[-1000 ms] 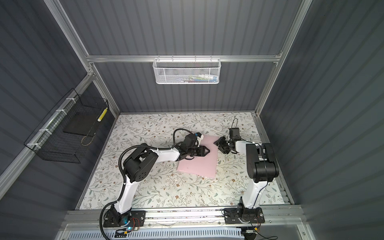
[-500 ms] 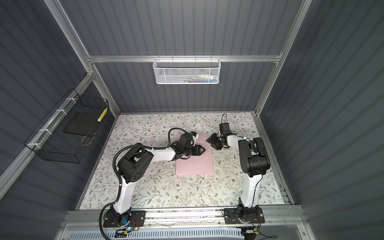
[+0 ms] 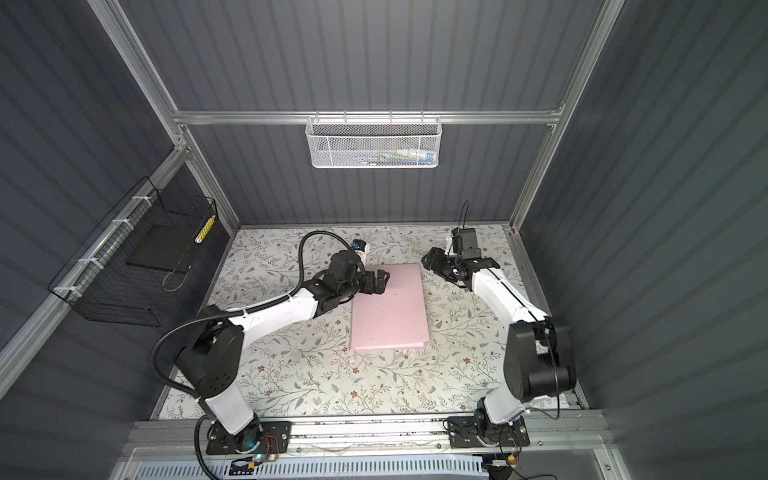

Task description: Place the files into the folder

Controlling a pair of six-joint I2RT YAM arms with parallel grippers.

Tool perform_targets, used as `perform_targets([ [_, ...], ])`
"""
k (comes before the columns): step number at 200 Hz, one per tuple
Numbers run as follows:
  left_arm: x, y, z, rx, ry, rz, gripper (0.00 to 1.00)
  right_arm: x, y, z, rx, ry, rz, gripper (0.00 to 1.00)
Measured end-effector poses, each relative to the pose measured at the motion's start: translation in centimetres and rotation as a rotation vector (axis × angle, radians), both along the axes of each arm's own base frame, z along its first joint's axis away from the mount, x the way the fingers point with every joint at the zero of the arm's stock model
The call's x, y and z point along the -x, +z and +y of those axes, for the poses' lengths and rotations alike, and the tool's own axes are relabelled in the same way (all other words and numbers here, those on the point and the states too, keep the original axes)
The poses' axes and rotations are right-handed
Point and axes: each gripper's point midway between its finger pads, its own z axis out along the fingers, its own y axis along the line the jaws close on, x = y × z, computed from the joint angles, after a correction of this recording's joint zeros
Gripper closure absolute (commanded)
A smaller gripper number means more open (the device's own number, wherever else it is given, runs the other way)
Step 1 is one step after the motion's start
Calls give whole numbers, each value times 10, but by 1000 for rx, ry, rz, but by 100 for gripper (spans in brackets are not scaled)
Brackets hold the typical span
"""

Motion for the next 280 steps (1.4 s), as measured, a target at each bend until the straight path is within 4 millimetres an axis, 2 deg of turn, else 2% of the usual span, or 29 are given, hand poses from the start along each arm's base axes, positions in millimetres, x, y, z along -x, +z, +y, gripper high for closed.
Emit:
perform_targets([
  [14, 1, 11, 30, -47, 80, -47, 0, 6, 18, -7, 31, -9, -53, 25],
  [28, 4, 17, 69, -90, 184, -94, 0, 15, 29, -13, 58, -17, -91, 23],
  [46, 15, 19, 122, -123, 309, -167, 0, 24, 34, -18, 84, -23, -115, 20],
  [61, 27, 18, 167, -160, 418, -263, 0, 29, 29, -21, 101, -24, -113, 18],
  [75, 36, 11, 200, -216, 503, -341, 0, 32, 22, -23, 114, -25, -101, 16],
  [99, 45, -13, 254, -354, 628, -409, 0, 34, 11, -27, 133, -36, -79, 14],
  [117, 42, -27, 291, -447, 733, -395, 0, 33, 6, -31, 149, -54, -80, 12],
  [138, 33, -39, 321, -472, 815, -376, 0, 34, -3, -36, 171, -77, -88, 10],
  [163, 22, -74, 339, -494, 839, -342, 0, 43, -12, -50, 229, -112, -180, 8],
  [177, 22, -100, 337, -507, 785, -299, 0, 52, -15, -61, 291, -131, -265, 7],
  [186, 23, -108, 337, -501, 756, -283, 0, 57, -17, -69, 340, -144, -314, 6],
  [199, 18, -110, 335, -466, 735, -302, 0, 57, -17, -84, 413, -171, -372, 5],
  [215, 12, -112, 334, -451, 707, -283, 0, 48, -11, -115, 459, -247, -399, 5],
  [236, -10, -100, 336, -415, 712, -291, 0, 41, -3, -152, 502, -345, -429, 3],
  [252, -16, -94, 337, -391, 717, -306, 0, 40, -7, -157, 527, -347, -446, 2],
  [280, -13, -102, 338, -396, 712, -270, 0, 41, -40, -157, 578, -314, -411, 1],
])
